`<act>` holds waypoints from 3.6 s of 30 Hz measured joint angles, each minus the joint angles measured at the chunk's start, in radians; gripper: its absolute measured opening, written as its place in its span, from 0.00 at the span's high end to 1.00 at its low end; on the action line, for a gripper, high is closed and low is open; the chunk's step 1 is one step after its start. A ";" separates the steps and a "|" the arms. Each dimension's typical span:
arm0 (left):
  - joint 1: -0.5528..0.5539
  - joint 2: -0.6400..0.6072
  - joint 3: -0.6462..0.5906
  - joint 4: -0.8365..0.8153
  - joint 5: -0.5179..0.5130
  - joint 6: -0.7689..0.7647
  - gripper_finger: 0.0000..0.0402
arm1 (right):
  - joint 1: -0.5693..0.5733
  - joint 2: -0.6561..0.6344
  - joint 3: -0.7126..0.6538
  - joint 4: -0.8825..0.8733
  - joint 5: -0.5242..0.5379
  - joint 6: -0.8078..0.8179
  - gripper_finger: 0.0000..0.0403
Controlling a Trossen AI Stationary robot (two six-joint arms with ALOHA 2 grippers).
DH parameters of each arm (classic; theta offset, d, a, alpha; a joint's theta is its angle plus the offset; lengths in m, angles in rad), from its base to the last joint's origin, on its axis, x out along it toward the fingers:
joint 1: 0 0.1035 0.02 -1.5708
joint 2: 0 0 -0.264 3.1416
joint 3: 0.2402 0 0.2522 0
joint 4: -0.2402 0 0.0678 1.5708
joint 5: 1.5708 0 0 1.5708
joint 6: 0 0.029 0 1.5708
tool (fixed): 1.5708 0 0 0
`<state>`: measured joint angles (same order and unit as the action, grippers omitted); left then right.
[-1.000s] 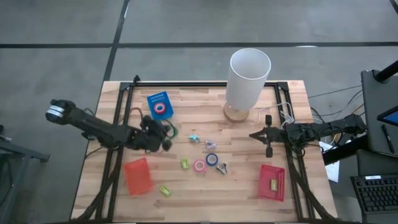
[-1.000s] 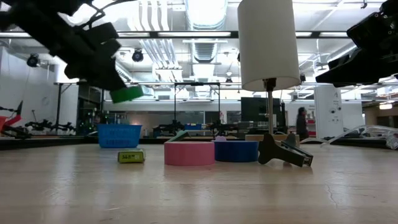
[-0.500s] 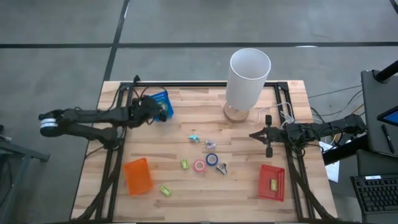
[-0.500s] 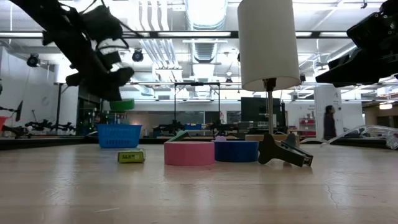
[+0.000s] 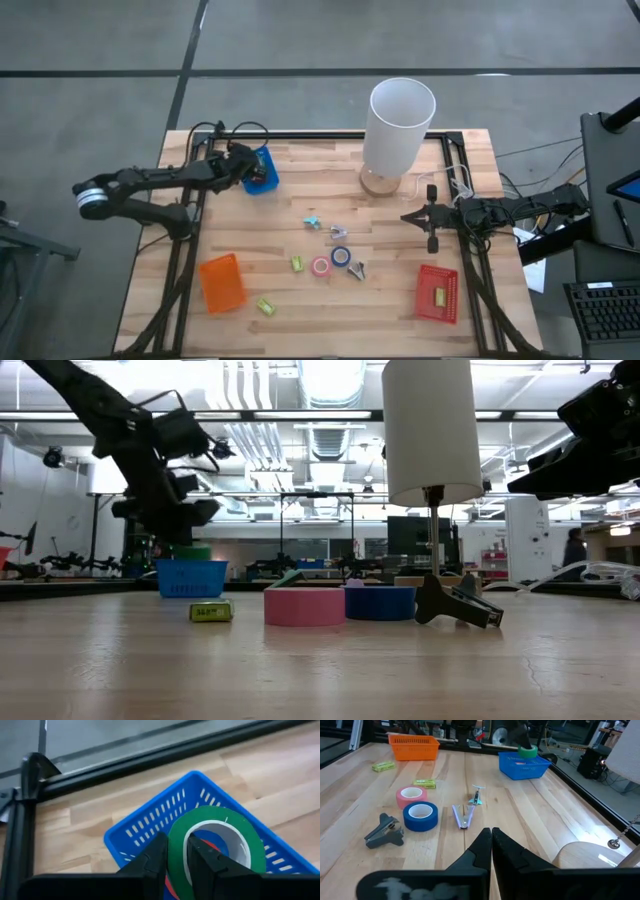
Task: Pick and place Stapler, Stapler remover, tape
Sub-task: Put the green tape into the blue basket, then put the pink tape into the blue basket
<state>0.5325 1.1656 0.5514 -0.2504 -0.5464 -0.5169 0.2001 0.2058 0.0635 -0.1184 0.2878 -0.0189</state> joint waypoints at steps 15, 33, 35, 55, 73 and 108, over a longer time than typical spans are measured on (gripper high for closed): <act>0.027 0.150 0.000 0.049 0.006 0.026 0.84 | 0.000 0.000 0.000 0.000 0.000 0.000 0.98; 0.028 0.134 0.000 0.048 -0.039 0.042 0.60 | 0.000 0.000 0.000 0.000 0.000 0.000 0.98; 0.028 0.123 0.000 0.048 -0.039 0.051 0.57 | 0.000 0.000 0.000 0.000 0.000 0.000 0.98; -0.303 -0.185 0.000 0.211 0.002 0.007 0.56 | 0.000 0.000 0.000 0.000 0.000 0.000 0.98; -0.732 0.147 0.000 0.611 -0.302 0.040 0.56 | 0.000 0.000 0.000 0.000 0.000 0.000 0.98; -0.732 0.257 0.098 0.664 -0.094 0.042 0.56 | 0.000 0.000 0.000 0.000 0.000 0.000 0.98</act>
<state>-0.1993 1.4227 0.6494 0.4134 -0.6403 -0.4750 0.2001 0.2054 0.0635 -0.1181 0.2878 -0.0189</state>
